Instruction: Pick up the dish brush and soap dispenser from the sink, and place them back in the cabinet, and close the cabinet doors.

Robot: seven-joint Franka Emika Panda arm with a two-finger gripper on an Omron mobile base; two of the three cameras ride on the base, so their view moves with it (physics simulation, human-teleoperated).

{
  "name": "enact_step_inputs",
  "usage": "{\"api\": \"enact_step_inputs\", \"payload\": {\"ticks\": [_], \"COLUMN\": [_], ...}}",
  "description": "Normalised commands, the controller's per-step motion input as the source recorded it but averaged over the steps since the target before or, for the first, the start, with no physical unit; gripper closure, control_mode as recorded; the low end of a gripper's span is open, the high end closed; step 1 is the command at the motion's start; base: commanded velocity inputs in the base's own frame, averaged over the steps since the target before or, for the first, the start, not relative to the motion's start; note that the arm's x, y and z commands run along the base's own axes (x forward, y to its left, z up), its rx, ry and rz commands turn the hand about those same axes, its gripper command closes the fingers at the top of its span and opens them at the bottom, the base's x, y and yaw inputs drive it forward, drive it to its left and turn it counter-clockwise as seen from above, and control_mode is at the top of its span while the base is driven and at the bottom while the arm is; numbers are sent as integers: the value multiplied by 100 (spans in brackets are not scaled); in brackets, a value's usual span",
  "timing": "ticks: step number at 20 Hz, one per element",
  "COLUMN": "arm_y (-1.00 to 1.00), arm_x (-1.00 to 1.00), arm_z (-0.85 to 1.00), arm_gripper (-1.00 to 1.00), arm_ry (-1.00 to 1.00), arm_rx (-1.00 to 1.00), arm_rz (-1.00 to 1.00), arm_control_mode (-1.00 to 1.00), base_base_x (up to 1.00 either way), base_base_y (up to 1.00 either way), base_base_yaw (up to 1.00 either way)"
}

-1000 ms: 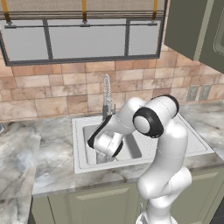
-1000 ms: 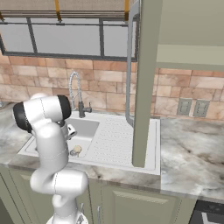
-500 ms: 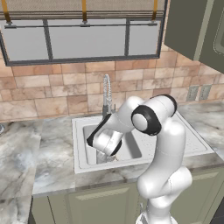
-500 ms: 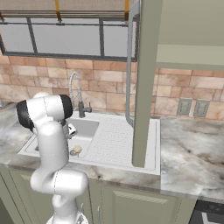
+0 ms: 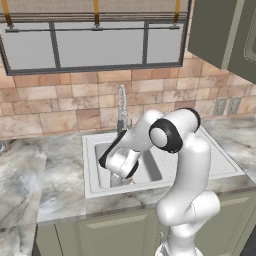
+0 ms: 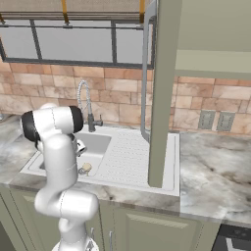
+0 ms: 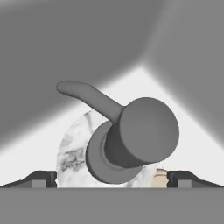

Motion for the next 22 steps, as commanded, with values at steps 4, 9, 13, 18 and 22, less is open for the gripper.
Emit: {"api": "enact_step_inputs", "payload": {"ticks": [4, 9, 13, 18, 22], "arm_y": [0, 0, 0, 0, 0], "arm_x": [0, 0, 0, 0, 0], "arm_z": [-13, -14, -16, -16, -8], "arm_gripper": [-100, -100, -100, -100, -100], "arm_ry": [0, 0, 0, 0, 0], "arm_rx": [0, 0, 0, 0, 0], "arm_rz": [0, 0, 1, 1, 2], "arm_control_mode": [-100, -100, -100, -100, -100], "base_base_x": [0, 0, 0, 0, 0], "base_base_y": [0, 0, 0, 0, 0], "base_base_yaw": [0, 0, 0, 0, 0]}}
